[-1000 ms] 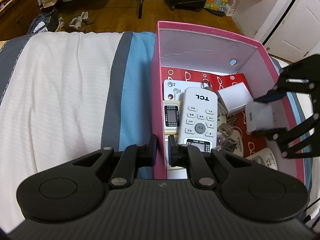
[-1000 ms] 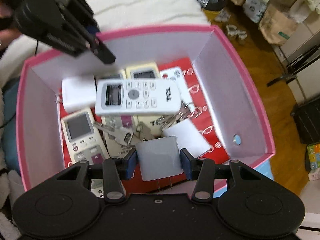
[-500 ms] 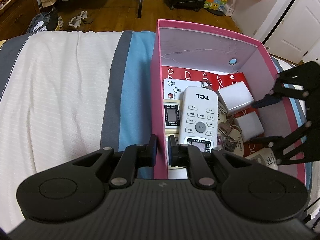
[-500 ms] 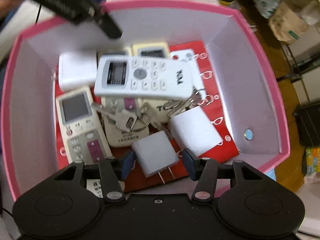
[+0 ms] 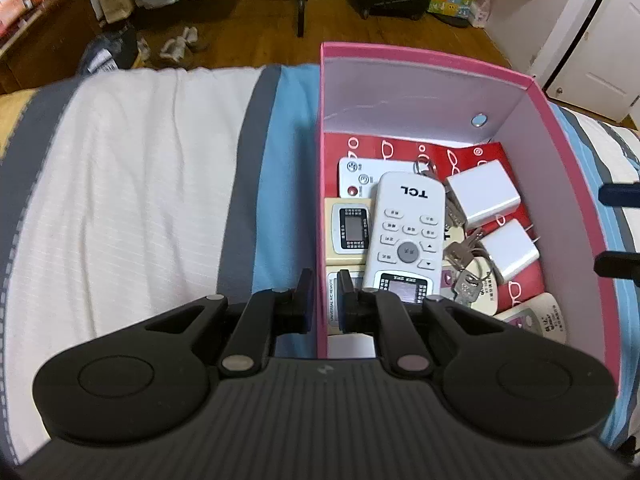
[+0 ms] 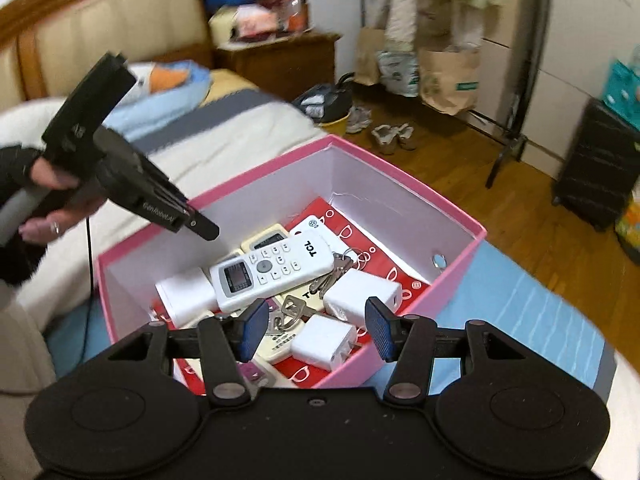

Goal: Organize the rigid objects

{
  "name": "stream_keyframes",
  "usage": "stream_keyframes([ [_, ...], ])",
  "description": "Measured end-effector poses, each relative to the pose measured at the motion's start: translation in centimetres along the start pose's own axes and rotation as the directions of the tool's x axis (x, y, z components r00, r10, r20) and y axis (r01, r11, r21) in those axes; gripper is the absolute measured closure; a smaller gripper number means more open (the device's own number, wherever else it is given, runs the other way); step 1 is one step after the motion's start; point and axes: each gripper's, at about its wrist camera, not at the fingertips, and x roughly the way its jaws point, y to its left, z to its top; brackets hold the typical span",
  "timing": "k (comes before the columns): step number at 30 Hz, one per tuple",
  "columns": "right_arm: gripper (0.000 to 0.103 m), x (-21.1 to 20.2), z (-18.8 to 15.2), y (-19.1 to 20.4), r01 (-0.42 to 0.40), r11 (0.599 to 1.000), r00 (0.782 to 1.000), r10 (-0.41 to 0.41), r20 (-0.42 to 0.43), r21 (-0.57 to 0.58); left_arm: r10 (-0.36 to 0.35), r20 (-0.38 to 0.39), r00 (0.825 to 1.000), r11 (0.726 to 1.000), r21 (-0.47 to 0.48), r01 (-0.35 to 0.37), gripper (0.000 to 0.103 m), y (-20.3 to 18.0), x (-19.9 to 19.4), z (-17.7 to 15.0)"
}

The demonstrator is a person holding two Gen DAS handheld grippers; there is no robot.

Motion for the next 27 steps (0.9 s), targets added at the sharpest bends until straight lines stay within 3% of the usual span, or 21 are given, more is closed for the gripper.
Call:
stream_keyframes([
  [9,0.046,-2.9,-1.3,0.6,-0.02,0.997,0.997,0.015,0.078,0.068,0.089,0.057,0.994,0.996,0.009,-0.089,0.093,-2.2,-4.5,-0.2],
  [21,0.045,-7.7,-2.6,1.6,-0.002,0.991,0.991,-0.016,0.129,0.136,0.031,0.106,0.994,0.997,0.067,-0.039,0.09,-8.4,-10.3,-0.7],
  [27,0.042,-10.4,-3.6,1.5,0.035,0.981,0.986,-0.065,0.152,0.192,0.008,0.077,0.997,0.998,0.065,-0.013,0.073,-10.8,-11.7,-2.2],
])
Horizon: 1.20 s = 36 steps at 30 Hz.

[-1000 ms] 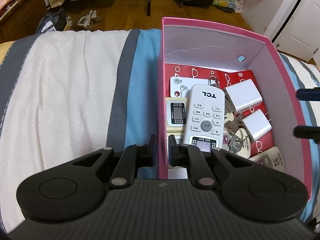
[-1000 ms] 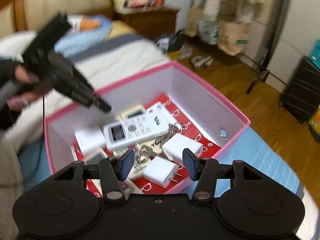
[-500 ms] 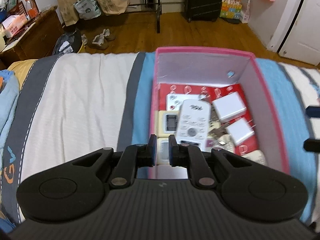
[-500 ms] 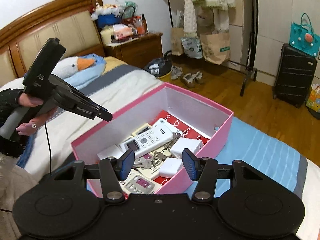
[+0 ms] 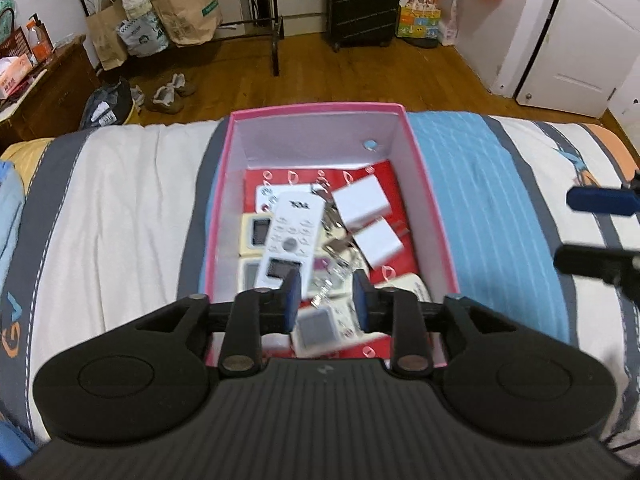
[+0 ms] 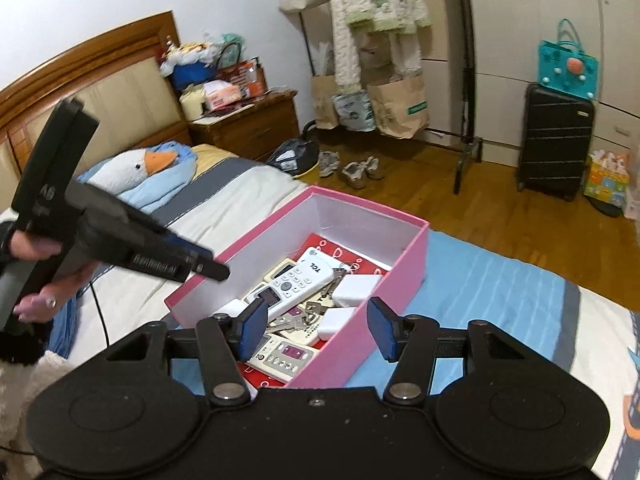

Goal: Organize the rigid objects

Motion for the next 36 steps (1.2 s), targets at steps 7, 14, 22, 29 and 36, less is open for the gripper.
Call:
stream_keyframes([
  [7,0.035,-2.7,-1.1,0.2,0.059,0.998,0.998,-0.059,0.006,0.031,0.003,-0.024,1.0,1.0,0.017,-0.003,0.059,-2.4,-2.1,-1.6],
  [14,0.033,-4.6,-2.7,0.6,0.072,0.997,0.997,-0.072,0.006,0.041,0.008,-0.019,1.0,1.0,0.026,-0.007,0.053,-4.3,-4.3,-3.4],
  [22,0.007,-5.3,-4.4,0.4,0.165,0.983,0.986,-0.164,-0.019,0.081,-0.025,0.011,1.0,1.0,-0.012,0.025,0.043,-6.2,-5.6,-5.5],
  [29,0.007,-5.4,-6.0,0.8,0.233,0.971,0.972,-0.233,-0.013,0.044,-0.076,0.024,0.997,0.994,-0.08,0.077,0.034,-7.1,-5.4,-7.4],
  [36,0.007,-6.3,-6.9,-0.1,0.28,0.955,0.959,-0.284,0.025,0.102,-0.012,0.048,0.999,0.997,-0.071,0.016,0.019,-8.4,-5.1,-8.0],
])
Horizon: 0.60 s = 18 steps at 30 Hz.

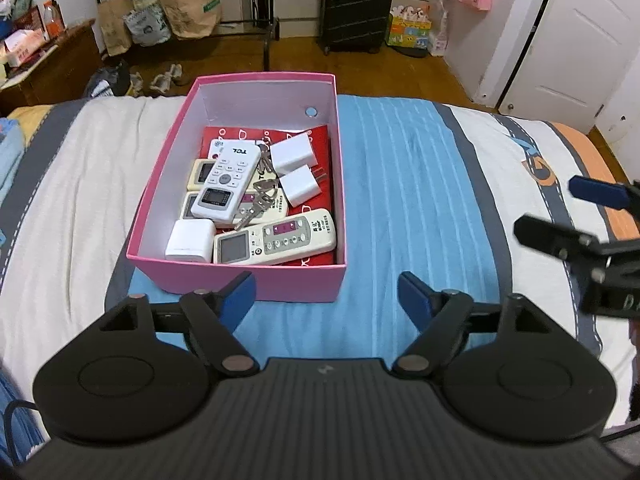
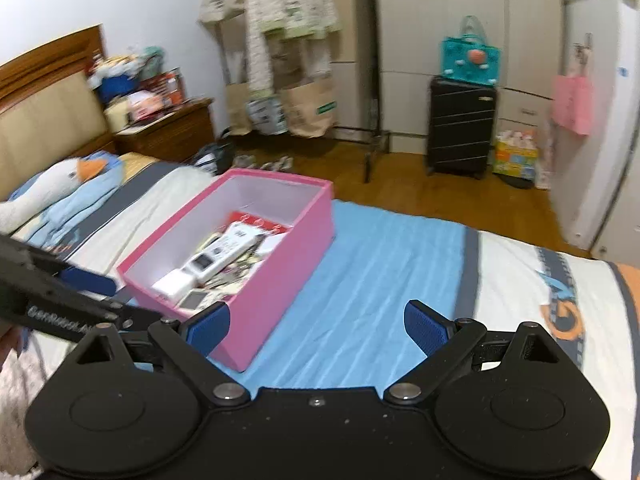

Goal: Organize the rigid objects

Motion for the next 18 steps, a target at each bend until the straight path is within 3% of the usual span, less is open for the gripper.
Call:
stream_keyframes([
  [3,0.007,0.0,-0.4,-0.3,0.05,0.998,0.999,-0.049,-0.015,0.025,0.01,0.052,0.999,1.0,0.018,-0.011,0.002,-0.5,-0.4,-0.5],
  [10,0.007,0.7,-0.9,-0.4,0.149,0.987,0.987,-0.145,-0.068,0.059,0.028,0.002,1.0,0.999,-0.03,-0.028,0.002,-0.1,0.9,-0.6],
  [18,0.007,1.3,-1.6,-0.7,0.17,0.979,0.982,-0.159,-0.105,0.109,0.073,0.018,0.997,0.997,-0.019,-0.073,0.002,0.3,2.3,-1.2],
])
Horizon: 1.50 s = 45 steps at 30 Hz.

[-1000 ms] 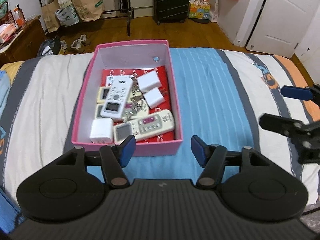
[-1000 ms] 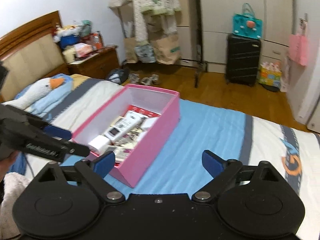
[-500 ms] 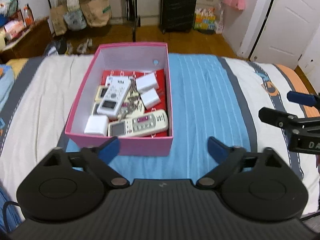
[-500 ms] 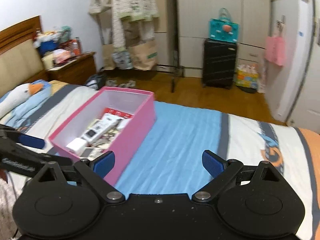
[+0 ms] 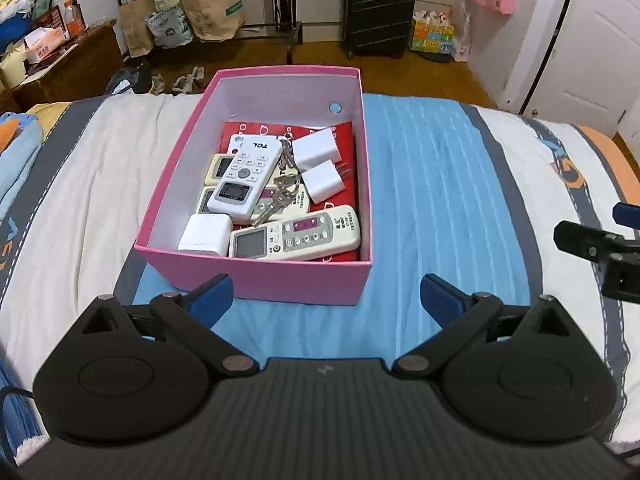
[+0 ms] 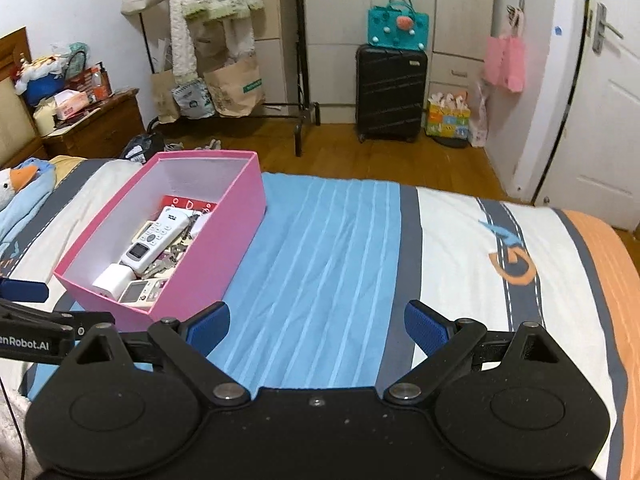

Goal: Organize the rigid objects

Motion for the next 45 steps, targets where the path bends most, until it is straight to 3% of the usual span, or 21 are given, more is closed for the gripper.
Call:
stream_keyframes([
  [6,0.007,-0.4,-0.5,0.2,0.02,1.0,0.999,-0.02,0.044,0.003,0.02,0.068,0.997,1.0,-0.003,-0.019,0.002,0.2,-0.6,-0.5],
  [10,0.007,-0.7,-0.9,1.2,0.051,0.998,0.995,-0.047,0.093,-0.043,0.028,0.074,0.997,1.0,-0.001,-0.028,0.002,0.2,-0.5,-0.9],
  [23,0.007,-1.9,-2.7,2.5,0.153,0.986,0.951,-0.128,0.28,-0.07,0.039,0.128,0.991,0.999,0.011,-0.041,0.002,-0.2,-0.1,-2.8],
  [35,0.007,-0.2,-3.7,1.9,0.116,0.993,0.971,-0.109,0.211,-0.023,0.04,0.246,0.968,0.999,0.018,-0.046,0.002,-0.7,-0.1,-4.2],
  [45,0.007,0.0,-3.9,1.7,0.102,0.995,0.979,-0.098,0.181,-0.011,0.03,0.244,0.969,0.999,0.026,-0.037,0.002,-1.2,0.2,-4.3],
])
